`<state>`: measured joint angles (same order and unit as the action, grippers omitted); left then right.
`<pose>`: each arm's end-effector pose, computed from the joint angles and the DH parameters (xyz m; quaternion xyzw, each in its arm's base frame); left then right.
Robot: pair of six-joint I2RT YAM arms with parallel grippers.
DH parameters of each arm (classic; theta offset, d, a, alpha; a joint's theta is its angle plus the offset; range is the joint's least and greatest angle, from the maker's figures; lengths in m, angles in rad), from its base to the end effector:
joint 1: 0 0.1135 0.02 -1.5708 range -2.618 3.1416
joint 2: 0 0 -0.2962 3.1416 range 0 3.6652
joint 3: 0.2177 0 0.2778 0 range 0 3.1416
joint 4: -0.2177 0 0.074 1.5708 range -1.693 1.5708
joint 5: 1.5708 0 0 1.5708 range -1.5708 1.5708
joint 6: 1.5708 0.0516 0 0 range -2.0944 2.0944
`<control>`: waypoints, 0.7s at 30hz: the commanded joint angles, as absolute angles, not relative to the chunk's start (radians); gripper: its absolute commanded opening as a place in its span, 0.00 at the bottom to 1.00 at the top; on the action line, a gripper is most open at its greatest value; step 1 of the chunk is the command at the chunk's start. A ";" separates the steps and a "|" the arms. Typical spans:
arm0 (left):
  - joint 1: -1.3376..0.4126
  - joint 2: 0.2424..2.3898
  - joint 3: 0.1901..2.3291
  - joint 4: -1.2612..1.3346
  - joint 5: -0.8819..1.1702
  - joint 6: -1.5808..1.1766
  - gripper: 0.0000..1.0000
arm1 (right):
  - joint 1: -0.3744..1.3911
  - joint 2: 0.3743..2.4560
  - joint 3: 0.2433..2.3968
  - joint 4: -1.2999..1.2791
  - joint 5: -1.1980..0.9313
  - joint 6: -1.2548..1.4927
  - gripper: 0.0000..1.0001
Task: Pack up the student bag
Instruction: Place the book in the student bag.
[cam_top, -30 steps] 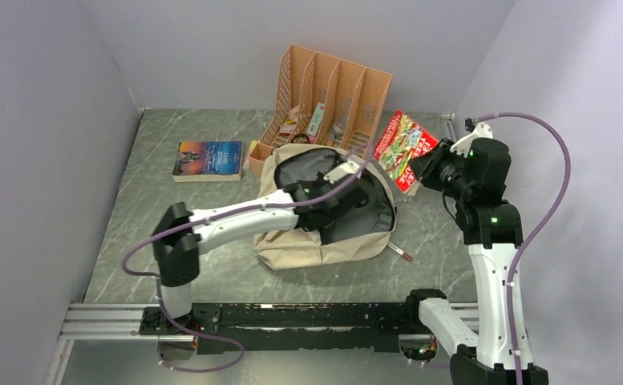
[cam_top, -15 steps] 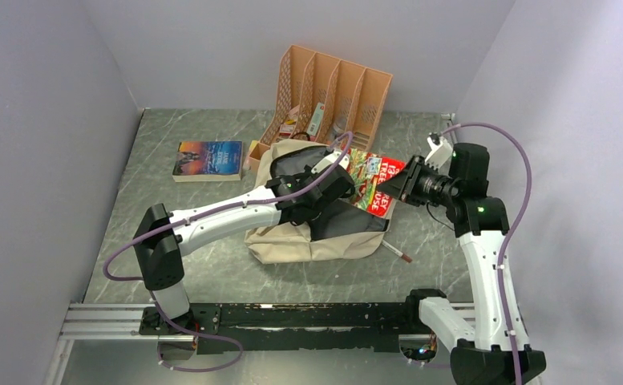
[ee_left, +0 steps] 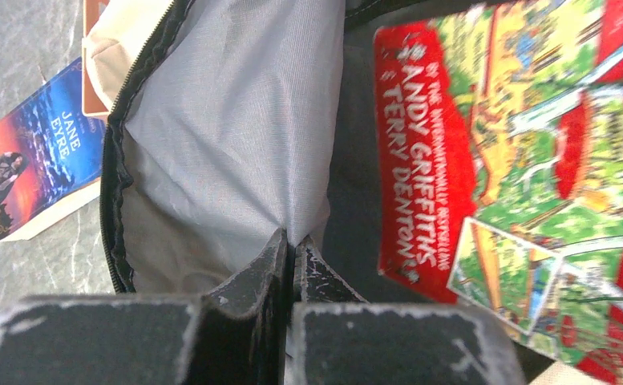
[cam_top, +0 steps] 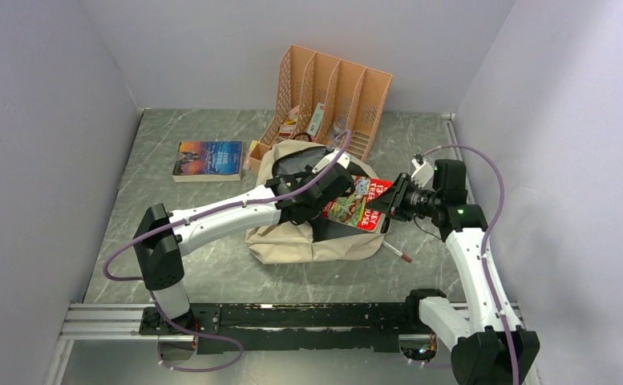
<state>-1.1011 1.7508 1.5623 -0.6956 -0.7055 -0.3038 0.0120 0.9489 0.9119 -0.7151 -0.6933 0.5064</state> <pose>0.2211 -0.3616 0.3254 0.2358 0.8595 0.0442 0.4513 0.2033 0.0354 0.3265 0.0800 0.8697 0.3972 0.2819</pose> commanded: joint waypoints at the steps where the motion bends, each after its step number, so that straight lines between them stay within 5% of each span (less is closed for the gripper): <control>1: -1.100 1.741 1.612 -0.599 -0.686 -0.317 0.05 | 0.047 0.949 0.849 -0.444 -0.811 0.673 0.00; 21: -1.136 1.723 1.617 -0.577 -0.662 -0.333 0.05 | 0.297 1.271 0.719 0.198 -0.777 0.868 0.00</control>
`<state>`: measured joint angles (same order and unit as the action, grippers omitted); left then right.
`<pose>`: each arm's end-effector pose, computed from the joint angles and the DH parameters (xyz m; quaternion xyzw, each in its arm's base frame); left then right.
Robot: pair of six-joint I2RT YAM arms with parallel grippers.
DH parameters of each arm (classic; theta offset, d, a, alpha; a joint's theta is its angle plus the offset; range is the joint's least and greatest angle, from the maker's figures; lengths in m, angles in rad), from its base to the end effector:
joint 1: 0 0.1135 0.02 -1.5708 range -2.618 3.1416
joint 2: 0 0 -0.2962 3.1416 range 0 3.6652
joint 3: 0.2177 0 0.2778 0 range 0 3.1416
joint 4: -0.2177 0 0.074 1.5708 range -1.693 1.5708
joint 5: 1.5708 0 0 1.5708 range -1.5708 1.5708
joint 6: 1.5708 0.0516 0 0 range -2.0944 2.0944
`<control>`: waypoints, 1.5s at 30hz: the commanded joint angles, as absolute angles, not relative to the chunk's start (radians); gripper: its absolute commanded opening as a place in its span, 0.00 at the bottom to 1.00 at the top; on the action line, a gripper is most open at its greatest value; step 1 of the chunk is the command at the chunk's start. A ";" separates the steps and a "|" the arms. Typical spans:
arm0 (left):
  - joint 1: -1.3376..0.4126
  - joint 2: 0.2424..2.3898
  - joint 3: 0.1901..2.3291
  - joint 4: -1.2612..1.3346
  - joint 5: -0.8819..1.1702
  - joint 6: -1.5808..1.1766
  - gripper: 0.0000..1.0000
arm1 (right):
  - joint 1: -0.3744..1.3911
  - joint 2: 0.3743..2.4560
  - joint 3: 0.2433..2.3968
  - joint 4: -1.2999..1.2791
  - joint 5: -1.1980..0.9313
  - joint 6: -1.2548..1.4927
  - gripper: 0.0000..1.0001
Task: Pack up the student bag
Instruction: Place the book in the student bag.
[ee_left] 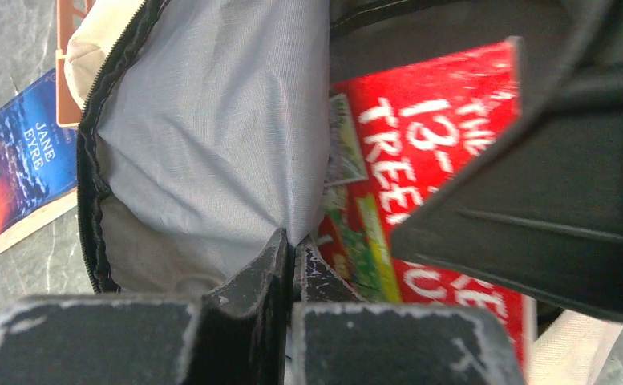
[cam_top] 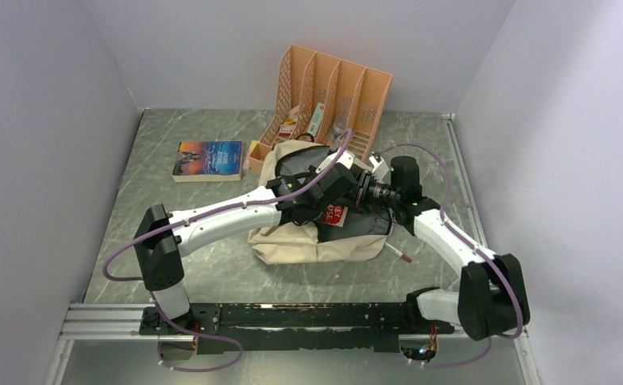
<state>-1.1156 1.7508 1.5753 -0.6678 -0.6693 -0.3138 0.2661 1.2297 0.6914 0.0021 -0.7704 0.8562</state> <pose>0.2163 -0.3692 0.3311 0.2369 0.8583 0.0116 0.4550 0.2607 0.1083 0.2484 0.0564 0.8247 0.5204 0.2142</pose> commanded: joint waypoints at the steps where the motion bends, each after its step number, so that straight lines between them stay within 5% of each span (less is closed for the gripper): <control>1: -1.138 1.723 1.618 -0.578 -0.663 -0.334 0.05 | 0.310 1.290 0.734 0.189 -0.756 0.848 0.00; 16: -1.150 1.727 1.613 -0.584 -0.661 -0.352 0.05 | 0.451 1.489 0.741 0.188 -0.574 0.745 0.04; 29: -1.155 1.720 1.561 -0.581 -0.660 -0.367 0.05 | 0.461 1.422 0.769 0.038 -0.387 0.623 0.65; 37: -1.155 1.726 1.522 -0.570 -0.657 -0.371 0.05 | 0.459 1.305 0.805 -0.143 -0.189 0.522 0.80; 45: -1.155 1.711 1.485 -0.541 -0.631 -0.379 0.13 | 0.459 1.114 0.796 -0.305 0.084 0.483 0.81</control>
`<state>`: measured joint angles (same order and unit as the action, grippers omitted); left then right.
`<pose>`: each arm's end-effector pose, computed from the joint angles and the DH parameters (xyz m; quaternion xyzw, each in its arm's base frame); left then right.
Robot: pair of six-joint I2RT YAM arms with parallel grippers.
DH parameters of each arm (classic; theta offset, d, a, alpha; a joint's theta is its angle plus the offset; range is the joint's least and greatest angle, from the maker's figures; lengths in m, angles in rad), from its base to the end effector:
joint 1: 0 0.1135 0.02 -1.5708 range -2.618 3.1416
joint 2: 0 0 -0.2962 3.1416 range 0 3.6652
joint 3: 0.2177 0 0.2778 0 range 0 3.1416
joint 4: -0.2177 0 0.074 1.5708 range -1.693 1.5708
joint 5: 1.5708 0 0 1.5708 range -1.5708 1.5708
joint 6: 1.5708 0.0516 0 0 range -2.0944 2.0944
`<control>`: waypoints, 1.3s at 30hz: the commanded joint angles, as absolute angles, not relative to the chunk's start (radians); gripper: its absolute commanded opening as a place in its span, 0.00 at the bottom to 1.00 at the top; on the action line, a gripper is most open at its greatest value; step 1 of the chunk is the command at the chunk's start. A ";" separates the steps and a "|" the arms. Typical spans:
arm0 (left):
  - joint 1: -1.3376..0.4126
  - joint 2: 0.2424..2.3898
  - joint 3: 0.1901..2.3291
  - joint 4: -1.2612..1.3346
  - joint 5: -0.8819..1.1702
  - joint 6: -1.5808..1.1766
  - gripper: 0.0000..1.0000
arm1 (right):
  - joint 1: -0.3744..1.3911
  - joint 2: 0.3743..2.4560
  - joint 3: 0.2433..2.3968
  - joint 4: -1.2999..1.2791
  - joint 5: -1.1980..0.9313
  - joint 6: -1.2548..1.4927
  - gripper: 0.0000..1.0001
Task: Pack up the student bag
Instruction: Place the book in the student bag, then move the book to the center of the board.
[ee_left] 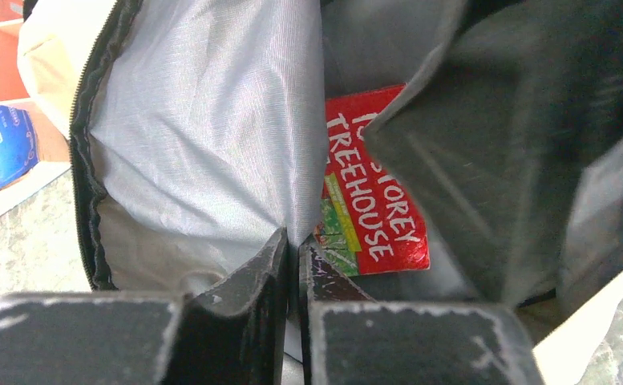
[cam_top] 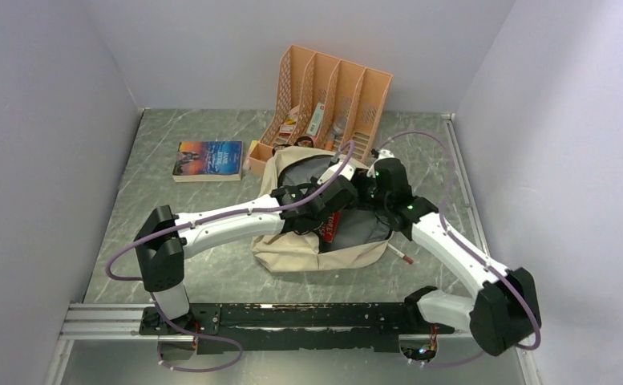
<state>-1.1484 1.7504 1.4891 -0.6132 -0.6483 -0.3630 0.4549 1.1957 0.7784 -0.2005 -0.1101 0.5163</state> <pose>0.2024 -0.3742 0.3045 0.2406 0.8648 -0.0039 0.4407 0.2543 0.1307 0.2615 0.0020 0.8876 0.2570 0.3822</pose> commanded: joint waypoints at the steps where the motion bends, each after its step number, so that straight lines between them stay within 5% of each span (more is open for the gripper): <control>1: -1.155 1.708 1.484 -0.536 -0.622 -0.377 0.15 | 0.459 1.089 0.794 -0.323 0.124 0.487 0.81; 7: -1.140 1.663 1.465 -0.475 -0.569 -0.366 0.46 | 0.459 0.913 0.767 -0.326 0.204 0.498 0.81; 12: -1.047 1.535 1.376 -0.339 -0.398 -0.359 0.60 | 0.460 0.850 0.776 -0.311 0.192 0.482 0.81; 24: -0.662 1.365 1.307 -0.334 -0.355 -0.357 0.63 | 0.459 0.862 0.799 -0.310 0.115 0.461 0.81; 39: -0.143 1.886 1.602 -0.357 -0.233 -0.340 0.64 | 0.459 0.883 0.819 -0.369 -0.014 0.440 0.81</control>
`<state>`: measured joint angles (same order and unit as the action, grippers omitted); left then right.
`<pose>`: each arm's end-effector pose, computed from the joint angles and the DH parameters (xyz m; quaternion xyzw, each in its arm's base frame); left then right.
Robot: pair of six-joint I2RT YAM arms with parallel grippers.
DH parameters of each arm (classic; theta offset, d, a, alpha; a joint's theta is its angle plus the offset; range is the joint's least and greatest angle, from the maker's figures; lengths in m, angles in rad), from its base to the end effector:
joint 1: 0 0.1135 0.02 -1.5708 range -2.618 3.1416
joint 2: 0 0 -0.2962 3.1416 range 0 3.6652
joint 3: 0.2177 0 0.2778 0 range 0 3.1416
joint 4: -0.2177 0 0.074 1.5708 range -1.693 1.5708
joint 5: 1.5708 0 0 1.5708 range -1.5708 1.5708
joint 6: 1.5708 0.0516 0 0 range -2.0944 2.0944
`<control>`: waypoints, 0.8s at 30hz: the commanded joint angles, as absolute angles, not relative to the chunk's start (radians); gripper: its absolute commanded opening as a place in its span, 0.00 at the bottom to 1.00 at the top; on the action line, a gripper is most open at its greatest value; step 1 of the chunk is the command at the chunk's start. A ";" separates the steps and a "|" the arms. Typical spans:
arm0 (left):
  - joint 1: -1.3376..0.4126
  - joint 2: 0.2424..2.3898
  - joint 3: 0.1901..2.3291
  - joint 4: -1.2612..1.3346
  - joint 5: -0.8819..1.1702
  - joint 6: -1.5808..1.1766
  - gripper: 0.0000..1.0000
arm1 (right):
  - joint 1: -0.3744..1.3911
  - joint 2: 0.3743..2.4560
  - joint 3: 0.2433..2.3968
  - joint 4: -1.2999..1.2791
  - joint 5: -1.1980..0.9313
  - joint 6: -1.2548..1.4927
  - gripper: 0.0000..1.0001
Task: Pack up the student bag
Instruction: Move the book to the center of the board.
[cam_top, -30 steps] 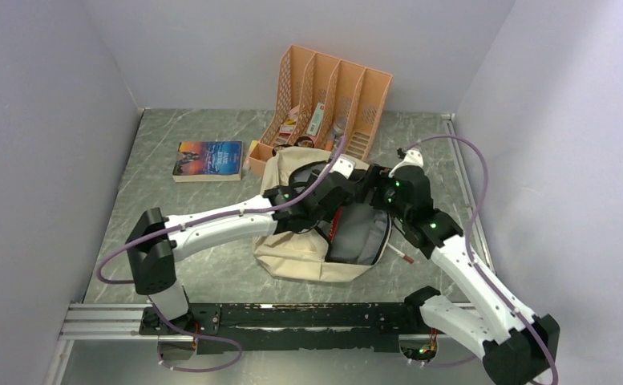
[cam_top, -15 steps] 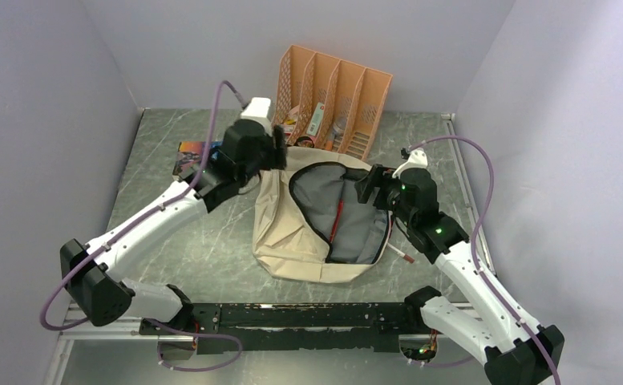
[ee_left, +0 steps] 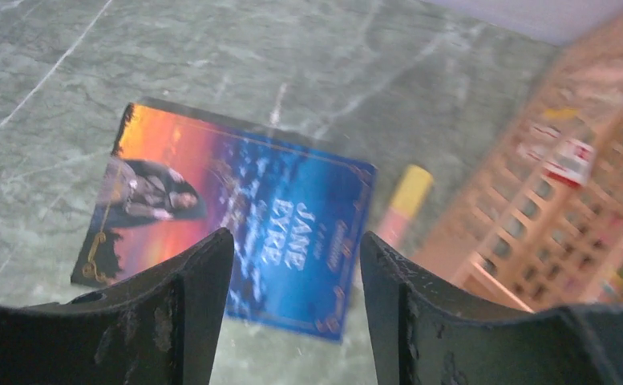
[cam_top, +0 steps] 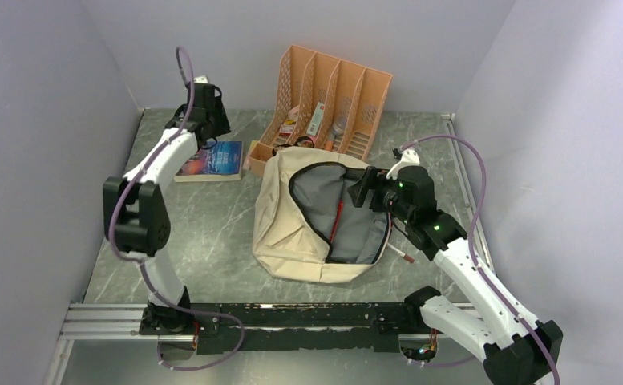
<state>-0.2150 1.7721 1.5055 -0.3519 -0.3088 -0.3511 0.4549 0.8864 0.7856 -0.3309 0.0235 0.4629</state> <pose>0.4499 -0.0822 0.3187 -0.1300 0.8714 0.0047 0.4731 0.2006 0.0968 0.3229 0.0097 0.8421 0.2300 0.4878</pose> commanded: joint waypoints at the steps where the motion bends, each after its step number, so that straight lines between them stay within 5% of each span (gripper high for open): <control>1: -0.133 1.920 1.619 -0.339 -0.219 -0.331 0.65 | 0.459 0.881 0.817 -0.376 -0.022 0.439 0.81; 15: -0.126 2.355 2.035 -0.413 -0.146 -0.274 0.63 | 0.459 0.854 0.769 -0.416 -0.076 0.451 0.81; 24: -0.142 2.390 1.989 -0.416 -0.070 -0.227 0.59 | 0.459 0.897 0.769 -0.395 -0.102 0.442 0.81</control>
